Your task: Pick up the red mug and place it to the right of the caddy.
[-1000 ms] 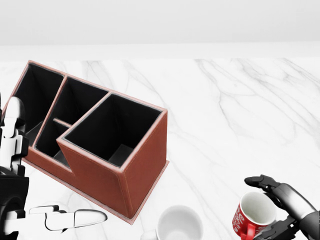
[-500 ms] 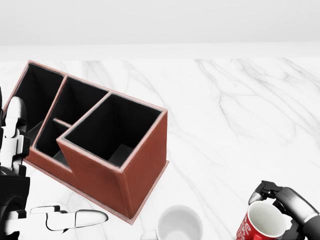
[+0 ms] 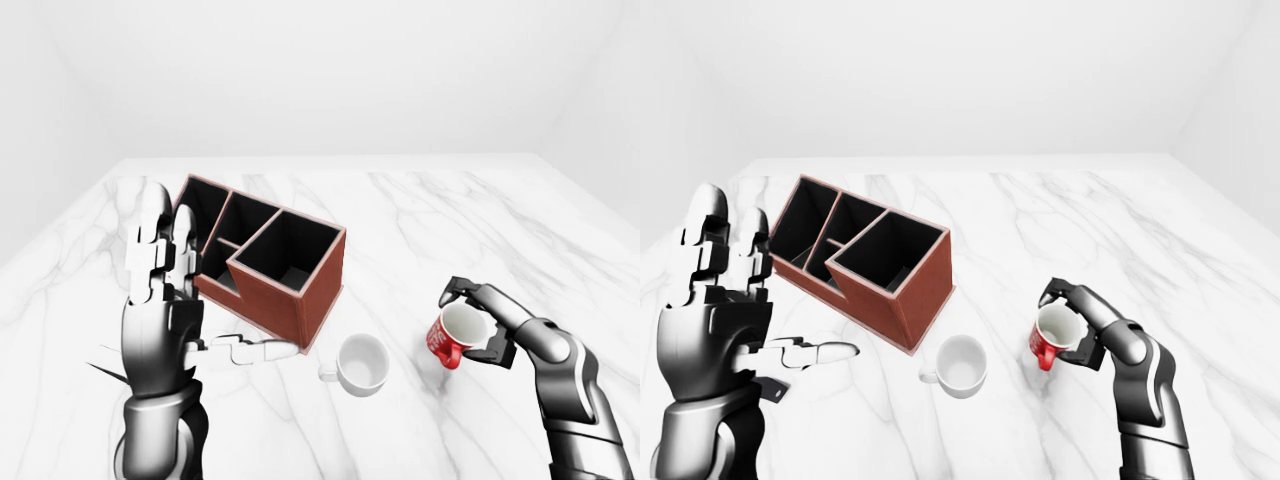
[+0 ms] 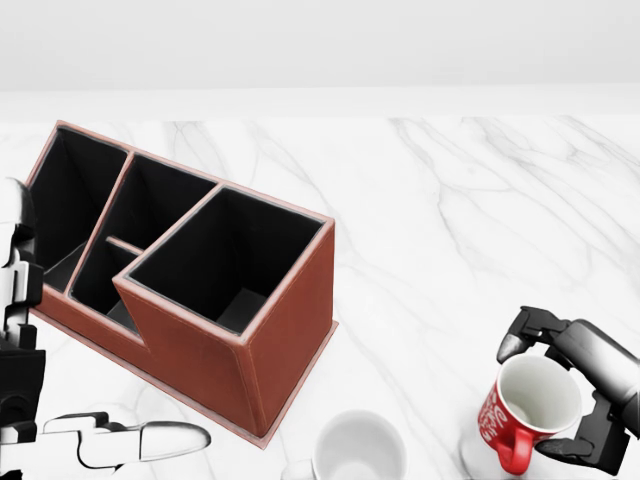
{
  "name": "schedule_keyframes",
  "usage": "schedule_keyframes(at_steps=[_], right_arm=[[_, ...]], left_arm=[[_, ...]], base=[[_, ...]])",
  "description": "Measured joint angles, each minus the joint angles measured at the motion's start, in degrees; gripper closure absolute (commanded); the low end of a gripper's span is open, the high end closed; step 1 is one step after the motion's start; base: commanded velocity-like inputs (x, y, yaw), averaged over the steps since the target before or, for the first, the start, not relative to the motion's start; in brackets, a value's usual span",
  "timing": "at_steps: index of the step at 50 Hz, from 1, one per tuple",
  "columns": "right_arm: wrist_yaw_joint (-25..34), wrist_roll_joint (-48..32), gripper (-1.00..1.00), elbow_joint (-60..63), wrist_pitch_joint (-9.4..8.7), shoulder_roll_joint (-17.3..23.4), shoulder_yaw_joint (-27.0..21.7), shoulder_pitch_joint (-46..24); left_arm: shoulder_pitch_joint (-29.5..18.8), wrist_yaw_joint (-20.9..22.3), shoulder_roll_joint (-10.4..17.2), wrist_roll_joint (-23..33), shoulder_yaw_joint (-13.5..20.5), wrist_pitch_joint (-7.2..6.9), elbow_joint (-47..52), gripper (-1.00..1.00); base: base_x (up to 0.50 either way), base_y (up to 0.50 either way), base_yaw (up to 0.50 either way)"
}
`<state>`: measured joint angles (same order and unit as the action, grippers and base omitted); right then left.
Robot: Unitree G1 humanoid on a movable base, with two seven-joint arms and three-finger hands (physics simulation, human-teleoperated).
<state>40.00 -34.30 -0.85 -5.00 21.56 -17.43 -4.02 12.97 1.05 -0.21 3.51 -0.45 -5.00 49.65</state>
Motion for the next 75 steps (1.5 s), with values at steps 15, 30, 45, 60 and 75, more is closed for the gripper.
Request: schedule_keyframes(at_steps=[15, 30, 45, 60, 75], right_arm=[[0.0, -1.9, 1.0, 4.3, 0.0, 2.0, 0.1, -5.0], [0.0, -3.3, 1.0, 6.7, 0.0, 2.7, 1.8, -10.5], [0.0, -5.0, 1.0, 6.3, 0.0, -0.2, 6.6, -15.7], [0.0, -5.3, 1.0, 2.4, 0.0, -3.6, 10.2, -17.8], [-0.6, -3.7, 1.0, -3.4, 0.0, -7.5, 13.4, -20.4]], left_arm=[[0.1, 0.2, 0.0, -0.2, 0.2, 0.0, 1.6, -1.0], [0.1, 0.2, -0.1, -0.2, 0.4, 0.0, 2.3, -1.0], [-0.1, 0.4, -0.1, -0.4, 1.0, 0.0, 2.7, -1.0], [-0.1, 0.5, -0.2, -0.6, 1.3, 0.0, 3.2, -1.0], [-0.1, 0.6, -0.2, -0.7, 1.5, 0.0, 3.5, -1.0]], base=[[0.0, 0.0, 0.0], [0.0, 0.0, 0.0], [0.0, 0.0, 0.0], [0.0, 0.0, 0.0], [0.0, 0.0, 0.0]])
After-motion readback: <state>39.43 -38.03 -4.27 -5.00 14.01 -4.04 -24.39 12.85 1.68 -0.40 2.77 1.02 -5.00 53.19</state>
